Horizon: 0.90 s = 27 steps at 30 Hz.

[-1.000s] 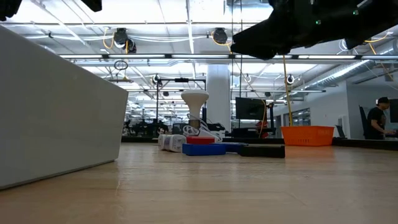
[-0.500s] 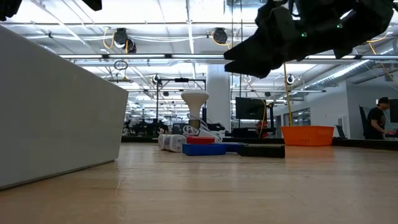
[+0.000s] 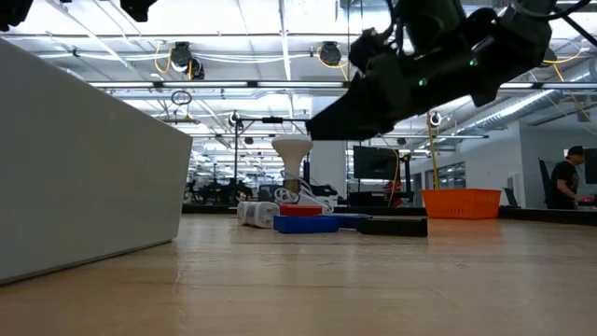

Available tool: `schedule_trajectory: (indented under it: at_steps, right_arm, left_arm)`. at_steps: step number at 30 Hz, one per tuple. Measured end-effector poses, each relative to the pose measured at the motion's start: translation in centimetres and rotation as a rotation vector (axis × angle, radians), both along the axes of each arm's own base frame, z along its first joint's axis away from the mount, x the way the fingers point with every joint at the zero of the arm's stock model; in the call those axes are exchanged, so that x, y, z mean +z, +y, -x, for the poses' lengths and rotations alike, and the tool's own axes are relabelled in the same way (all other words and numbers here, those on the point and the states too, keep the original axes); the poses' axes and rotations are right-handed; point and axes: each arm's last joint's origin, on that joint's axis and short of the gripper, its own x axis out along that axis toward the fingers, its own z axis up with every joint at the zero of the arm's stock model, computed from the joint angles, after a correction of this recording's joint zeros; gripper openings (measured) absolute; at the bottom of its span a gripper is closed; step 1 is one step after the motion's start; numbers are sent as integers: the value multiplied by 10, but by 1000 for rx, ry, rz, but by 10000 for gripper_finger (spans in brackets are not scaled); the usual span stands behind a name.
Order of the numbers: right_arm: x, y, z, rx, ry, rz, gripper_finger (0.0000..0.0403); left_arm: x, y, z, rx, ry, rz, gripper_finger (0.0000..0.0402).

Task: Pick & Place Office items
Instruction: Put the black digital clock into the orange bin

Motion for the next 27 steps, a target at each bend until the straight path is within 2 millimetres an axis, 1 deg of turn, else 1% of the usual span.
schedule_trajectory:
  at_steps: [6,13,16,19,23,25,27]
  right_arm:
    - [-11,-12,-2,-38,43,1,298]
    - [-15,-19,-1,-57,87,1,298]
    - [-16,-19,0,-50,101,22,297]
    - [-21,-19,2,-40,160,47,297]
    - [-26,-19,4,-43,208,36,297]
    - [-28,-16,6,-50,236,2,297]
    - [-30,-9,9,-37,284,-14,297]
  left_arm:
    - [2,7,9,37,37,9,270]
    - [4,21,20,73,67,56,258]
    - [2,25,21,91,87,70,252]
    - [1,29,20,115,100,85,247]
    - [-1,34,19,143,115,102,248]
    - [-3,36,18,157,130,112,252]
    - [-4,37,18,165,135,135,257]
